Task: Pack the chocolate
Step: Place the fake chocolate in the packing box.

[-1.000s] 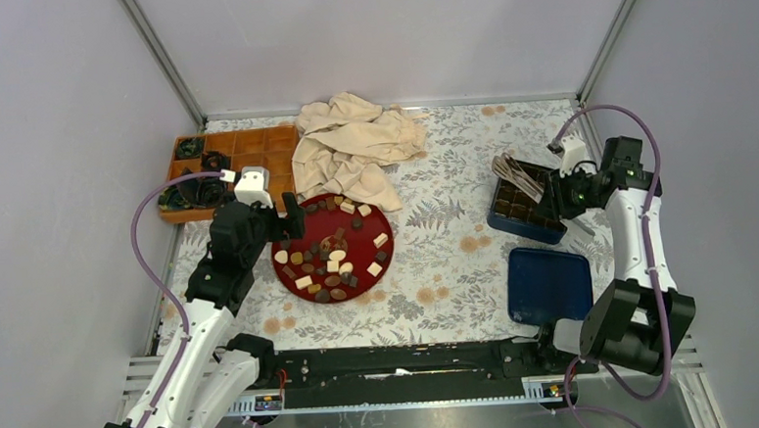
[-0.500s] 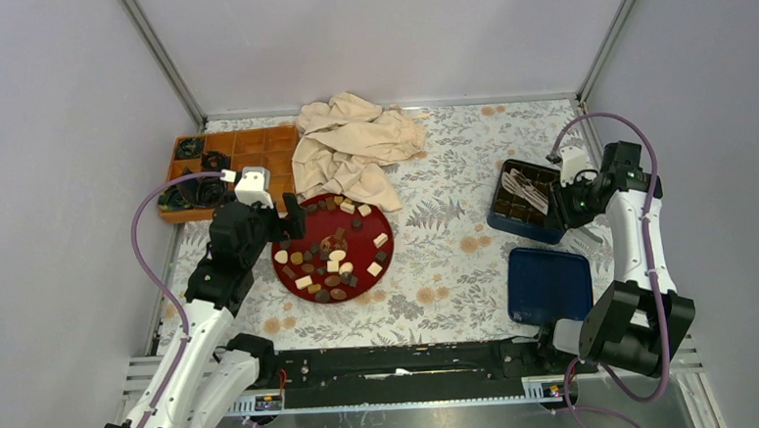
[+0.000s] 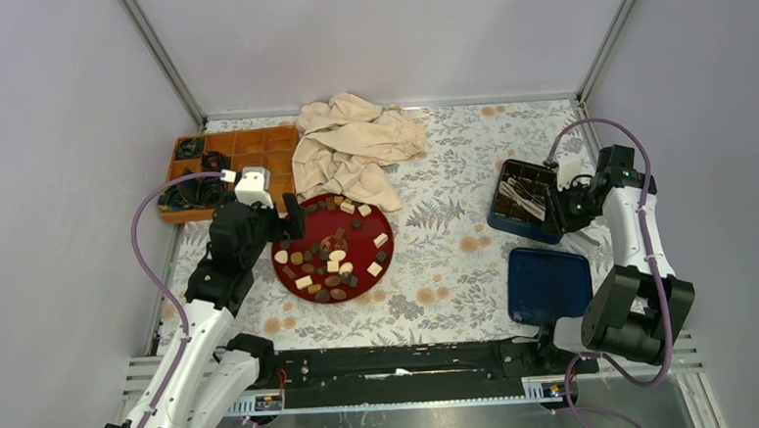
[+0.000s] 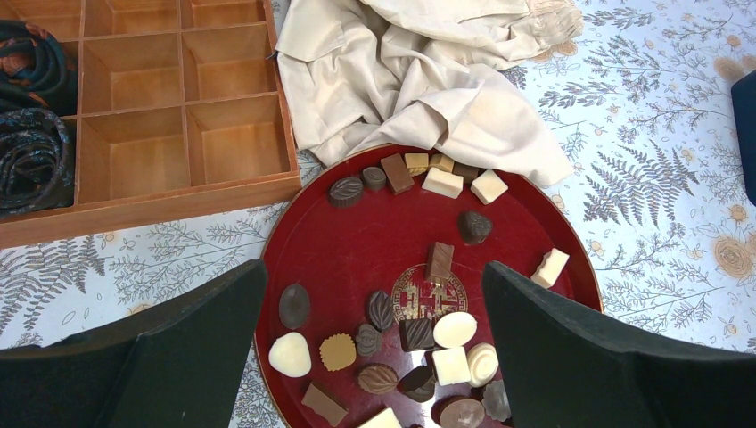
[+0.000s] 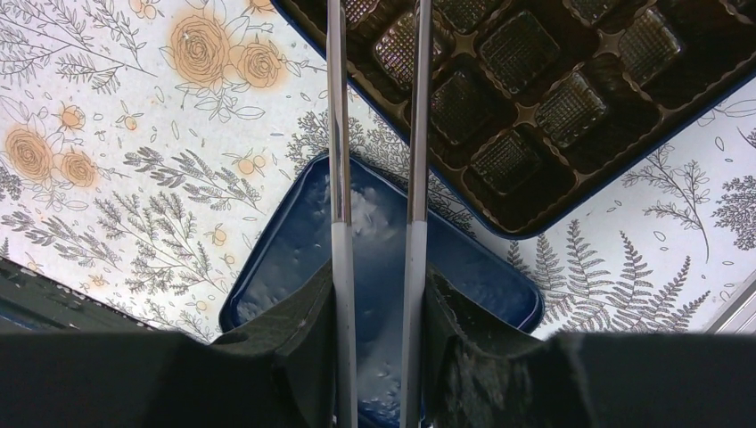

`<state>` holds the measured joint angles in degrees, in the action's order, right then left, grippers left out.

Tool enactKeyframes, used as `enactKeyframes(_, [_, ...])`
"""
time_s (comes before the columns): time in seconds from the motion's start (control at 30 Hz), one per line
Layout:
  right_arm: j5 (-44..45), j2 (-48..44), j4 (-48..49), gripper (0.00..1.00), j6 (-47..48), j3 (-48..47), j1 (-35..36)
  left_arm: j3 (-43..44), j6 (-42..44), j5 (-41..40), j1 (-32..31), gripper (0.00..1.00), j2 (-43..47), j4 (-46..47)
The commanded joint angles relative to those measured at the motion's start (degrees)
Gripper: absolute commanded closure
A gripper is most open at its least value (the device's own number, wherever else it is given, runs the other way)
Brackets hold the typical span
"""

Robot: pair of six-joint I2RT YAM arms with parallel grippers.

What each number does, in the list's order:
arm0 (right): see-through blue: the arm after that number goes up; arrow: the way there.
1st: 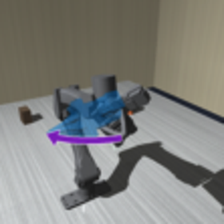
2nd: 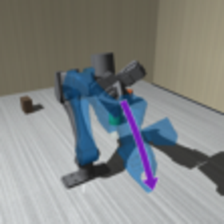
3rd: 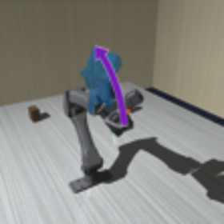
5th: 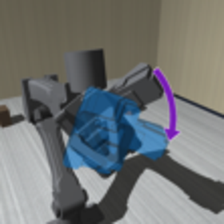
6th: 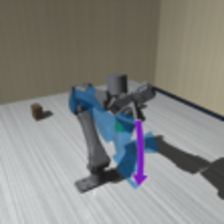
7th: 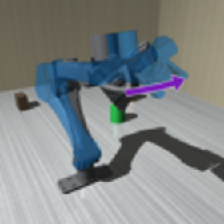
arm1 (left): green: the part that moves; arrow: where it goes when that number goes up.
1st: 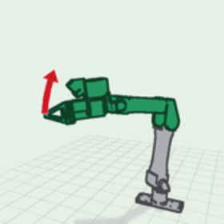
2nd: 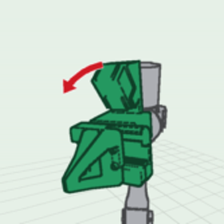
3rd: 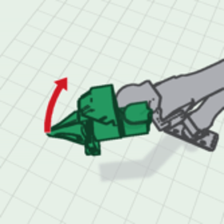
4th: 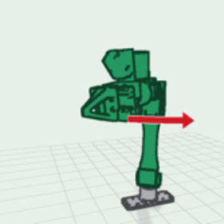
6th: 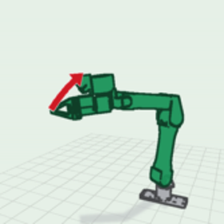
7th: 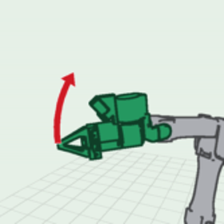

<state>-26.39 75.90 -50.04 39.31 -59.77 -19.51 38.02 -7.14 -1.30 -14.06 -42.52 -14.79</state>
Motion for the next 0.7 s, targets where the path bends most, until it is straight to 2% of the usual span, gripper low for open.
enactKeyframes(0.0, [0.0, 0.3, 2.2, 0.78, 0.0, -0.1, -0.3, -0.4, 0.3, 0.5, 0.5, 0.02, 0.5, 3.2])
enactKeyframes(0.37, [0.4, 1.4, 2.9, 0.62, -0.4, -0.2, -0.3, -0.4, 0.3, 0.4, 0.5, 0.02, 0.6, 3.1])
enactKeyframes(0.67, [0.1, 1.3, 2.5, 0.58, -0.3, -0.9, -0.4, -0.4, 0.4, 0.3, 0.5, 0.02, 0.3, 3.1])
